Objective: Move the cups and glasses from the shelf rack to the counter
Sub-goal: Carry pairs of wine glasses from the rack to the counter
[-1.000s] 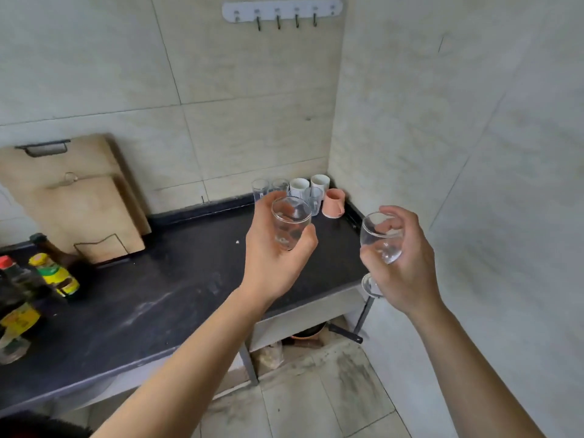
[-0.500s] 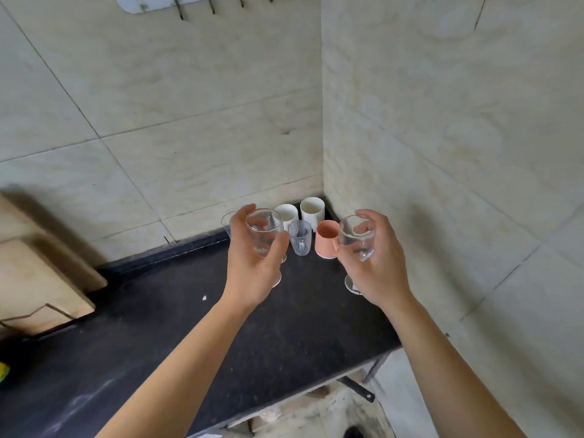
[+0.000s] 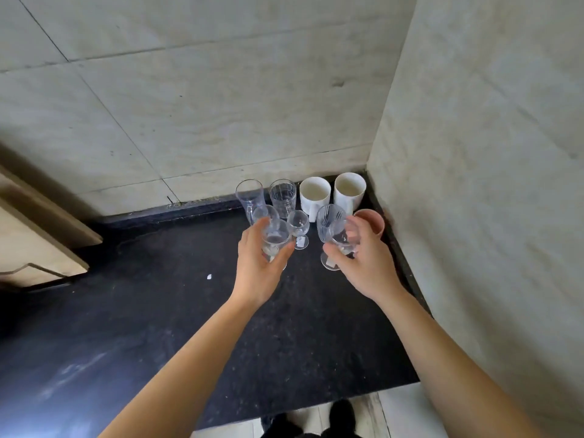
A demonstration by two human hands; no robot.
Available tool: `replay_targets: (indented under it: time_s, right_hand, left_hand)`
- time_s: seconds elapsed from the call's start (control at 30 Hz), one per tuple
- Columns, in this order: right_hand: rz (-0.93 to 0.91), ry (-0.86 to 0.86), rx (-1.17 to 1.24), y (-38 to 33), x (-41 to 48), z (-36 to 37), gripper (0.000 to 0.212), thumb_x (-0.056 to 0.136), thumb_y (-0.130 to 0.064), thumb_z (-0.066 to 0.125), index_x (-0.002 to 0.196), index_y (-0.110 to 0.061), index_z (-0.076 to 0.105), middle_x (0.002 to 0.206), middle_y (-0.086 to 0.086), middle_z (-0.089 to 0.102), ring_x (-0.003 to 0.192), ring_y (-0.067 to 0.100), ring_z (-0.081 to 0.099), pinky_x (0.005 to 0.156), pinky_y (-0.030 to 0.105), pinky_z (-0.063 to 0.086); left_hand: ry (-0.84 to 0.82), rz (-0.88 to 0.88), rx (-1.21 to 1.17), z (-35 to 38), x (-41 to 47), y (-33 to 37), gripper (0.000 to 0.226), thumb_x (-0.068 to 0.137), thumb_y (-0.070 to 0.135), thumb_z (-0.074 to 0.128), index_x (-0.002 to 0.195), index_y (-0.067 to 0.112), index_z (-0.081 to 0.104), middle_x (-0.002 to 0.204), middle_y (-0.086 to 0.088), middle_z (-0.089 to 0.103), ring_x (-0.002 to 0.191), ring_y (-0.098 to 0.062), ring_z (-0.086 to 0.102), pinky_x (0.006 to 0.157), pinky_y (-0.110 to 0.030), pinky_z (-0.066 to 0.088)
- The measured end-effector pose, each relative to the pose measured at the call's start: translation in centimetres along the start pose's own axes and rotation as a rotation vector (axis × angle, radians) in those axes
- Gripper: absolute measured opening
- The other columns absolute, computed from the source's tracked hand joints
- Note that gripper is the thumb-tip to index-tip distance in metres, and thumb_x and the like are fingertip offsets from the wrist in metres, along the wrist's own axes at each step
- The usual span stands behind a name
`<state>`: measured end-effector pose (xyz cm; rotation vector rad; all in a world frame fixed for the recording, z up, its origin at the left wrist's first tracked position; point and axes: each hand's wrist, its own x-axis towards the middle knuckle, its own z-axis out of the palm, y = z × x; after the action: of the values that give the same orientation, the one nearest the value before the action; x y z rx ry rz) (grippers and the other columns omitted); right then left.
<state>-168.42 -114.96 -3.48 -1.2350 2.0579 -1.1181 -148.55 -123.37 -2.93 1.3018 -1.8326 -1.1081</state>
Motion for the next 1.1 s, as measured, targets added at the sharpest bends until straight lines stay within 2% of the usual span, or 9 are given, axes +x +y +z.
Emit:
replay_targets:
  time_s: [0.1,0.17,0.33,0.4,0.5,0.6,0.77,0.93,1.1]
  right_hand:
    - [0.033,-0.077,-0.076,2.0,0.8,3.1,0.060,0.079,-0.041,0.082,0.131,-0.030,0.053,0.118,-0.017,0.051,0.107,0.002,0.052,0.089,0.023,0.051]
    - [0.063,-0.143,-0.093,3.1,1.8,5.0,0.065,0.079,-0.035,0.084,0.135,-0.025,0.051,0.123,-0.008,0.046,0.111,0.009,0.054,0.094,0.031,0.054]
    - [0.119,-0.203,-0.161,4.2,4.2,8.5,0.073,0.084,-0.029,0.082,0.145,-0.018,0.043,0.144,0.007,0.046,0.130,0.022,0.052,0.104,0.031,0.043]
    - [0.123,-0.218,-0.184,4.0,5.1,9.4,0.073,0.086,-0.029,0.080,0.146,-0.020,0.040,0.147,0.006,0.045,0.132,0.022,0.052,0.107,0.033,0.044]
    - [0.117,-0.236,-0.205,3.9,5.9,10.0,0.067,0.088,-0.028,0.077,0.144,-0.023,0.040,0.145,0.005,0.047,0.130,0.024,0.054,0.107,0.041,0.049]
    - [0.116,-0.245,-0.235,4.1,6.0,10.2,0.065,0.089,-0.027,0.076,0.143,-0.022,0.041,0.144,0.005,0.050,0.128,0.025,0.056,0.104,0.046,0.051]
    - [0.102,-0.228,-0.238,4.6,5.7,10.3,0.067,0.090,-0.028,0.075,0.146,-0.019,0.039,0.147,0.006,0.049,0.130,0.024,0.056,0.104,0.040,0.051]
    - [0.101,-0.246,-0.280,4.5,5.6,10.5,0.080,0.092,-0.027,0.073,0.156,-0.017,0.026,0.155,0.008,0.040,0.140,0.027,0.046,0.107,0.038,0.045]
    - [0.099,-0.279,-0.297,3.6,5.3,9.4,0.089,0.091,-0.022,0.073,0.160,-0.015,0.018,0.164,0.007,0.030,0.149,0.026,0.034,0.114,0.040,0.038]
  left_hand:
    - [-0.068,-0.127,0.004,1.0,1.6,-4.1,0.066,0.084,0.037,0.076,0.141,0.031,0.045,0.132,0.003,0.040,0.112,0.002,0.050,0.080,-0.005,0.042]
    - [-0.109,-0.177,0.011,1.6,2.8,-6.1,0.065,0.082,0.032,0.078,0.139,0.031,0.047,0.129,0.000,0.044,0.110,0.014,0.045,0.082,-0.003,0.039]
    - [-0.157,-0.249,0.057,2.4,5.3,-9.3,0.067,0.081,0.029,0.078,0.140,0.031,0.047,0.128,0.005,0.045,0.111,-0.013,0.056,0.088,-0.021,0.042]
    - [-0.169,-0.248,0.076,2.6,5.9,-9.9,0.067,0.081,0.027,0.078,0.140,0.029,0.047,0.129,0.006,0.045,0.109,-0.012,0.055,0.086,-0.016,0.039]
    - [-0.197,-0.230,0.088,2.9,6.3,-10.3,0.065,0.082,0.023,0.078,0.138,0.029,0.047,0.124,0.009,0.044,0.103,-0.007,0.052,0.072,0.001,0.038]
    - [-0.214,-0.205,0.102,3.4,6.2,-10.5,0.062,0.083,0.021,0.078,0.137,0.028,0.049,0.122,0.010,0.044,0.098,-0.003,0.051,0.070,0.006,0.035]
    - [-0.203,-0.216,0.107,3.9,6.0,-10.3,0.064,0.082,0.021,0.079,0.139,0.023,0.049,0.123,0.008,0.049,0.094,0.008,0.052,0.073,0.004,0.036]
    - [-0.169,-0.285,0.056,4.0,5.6,-10.3,0.068,0.082,0.025,0.080,0.139,0.021,0.043,0.122,0.011,0.061,0.105,-0.008,0.063,0.083,-0.014,0.047]
    - [-0.201,-0.282,0.103,3.3,5.4,-9.8,0.066,0.082,0.031,0.079,0.137,0.022,0.043,0.122,0.010,0.058,0.111,-0.010,0.059,0.087,-0.021,0.046]
